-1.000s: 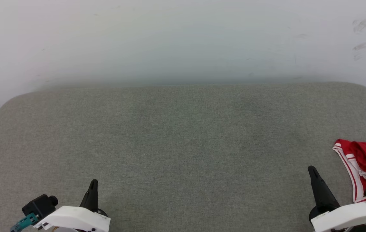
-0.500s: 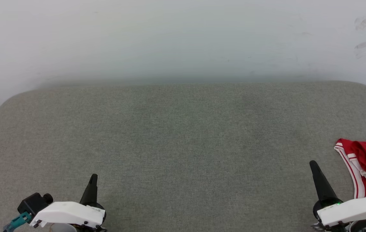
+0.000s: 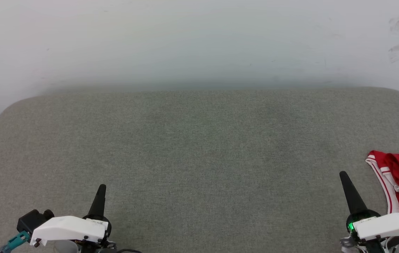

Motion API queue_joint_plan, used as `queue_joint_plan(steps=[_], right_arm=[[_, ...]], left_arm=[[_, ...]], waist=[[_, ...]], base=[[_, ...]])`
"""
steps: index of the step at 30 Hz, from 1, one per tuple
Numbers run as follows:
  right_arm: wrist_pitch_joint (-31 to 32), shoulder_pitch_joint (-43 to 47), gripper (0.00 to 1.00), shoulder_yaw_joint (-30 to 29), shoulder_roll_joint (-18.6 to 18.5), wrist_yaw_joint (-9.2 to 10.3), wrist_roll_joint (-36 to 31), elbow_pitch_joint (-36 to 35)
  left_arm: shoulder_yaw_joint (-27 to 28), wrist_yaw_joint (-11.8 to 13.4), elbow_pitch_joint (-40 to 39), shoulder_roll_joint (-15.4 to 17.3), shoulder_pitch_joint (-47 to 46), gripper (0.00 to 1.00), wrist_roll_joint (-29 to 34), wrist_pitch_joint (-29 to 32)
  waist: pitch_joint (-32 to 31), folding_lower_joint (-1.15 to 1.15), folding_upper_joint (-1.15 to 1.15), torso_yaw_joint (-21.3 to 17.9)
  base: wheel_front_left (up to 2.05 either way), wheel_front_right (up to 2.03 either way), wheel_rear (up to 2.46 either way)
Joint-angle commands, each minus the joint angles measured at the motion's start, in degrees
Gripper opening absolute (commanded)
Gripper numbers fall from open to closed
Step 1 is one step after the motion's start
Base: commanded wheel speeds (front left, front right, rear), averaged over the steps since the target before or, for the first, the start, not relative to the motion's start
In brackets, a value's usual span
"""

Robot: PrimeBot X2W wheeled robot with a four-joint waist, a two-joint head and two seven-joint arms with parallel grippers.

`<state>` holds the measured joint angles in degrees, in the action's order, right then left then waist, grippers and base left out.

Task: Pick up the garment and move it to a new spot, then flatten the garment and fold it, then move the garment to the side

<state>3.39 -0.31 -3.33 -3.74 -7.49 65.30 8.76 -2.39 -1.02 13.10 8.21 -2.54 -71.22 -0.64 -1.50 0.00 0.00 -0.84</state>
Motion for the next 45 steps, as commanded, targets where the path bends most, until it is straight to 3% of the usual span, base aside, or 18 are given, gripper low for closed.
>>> queue_joint_plan(steps=[1, 45], right_arm=[[0.14, -1.68, 0.00, -0.21, -0.37, -0.01, 1.51, -0.15], [2.03, -5.55, 0.00, -1.89, 0.02, 0.00, 23.86, 4.48]], left_arm=[[0.72, -0.55, -0.27, -0.17, -1.27, 0.00, -1.13, 0.27], [7.59, -5.71, 0.78, -4.40, -3.62, 0.00, -18.27, 6.02]], waist=[[0.04, 0.00, 0.00, 0.02], [1.35, 0.00, 0.00, 0.67]], base=[[0.00, 0.00, 0.00], [0.00, 0.00, 0.00]])
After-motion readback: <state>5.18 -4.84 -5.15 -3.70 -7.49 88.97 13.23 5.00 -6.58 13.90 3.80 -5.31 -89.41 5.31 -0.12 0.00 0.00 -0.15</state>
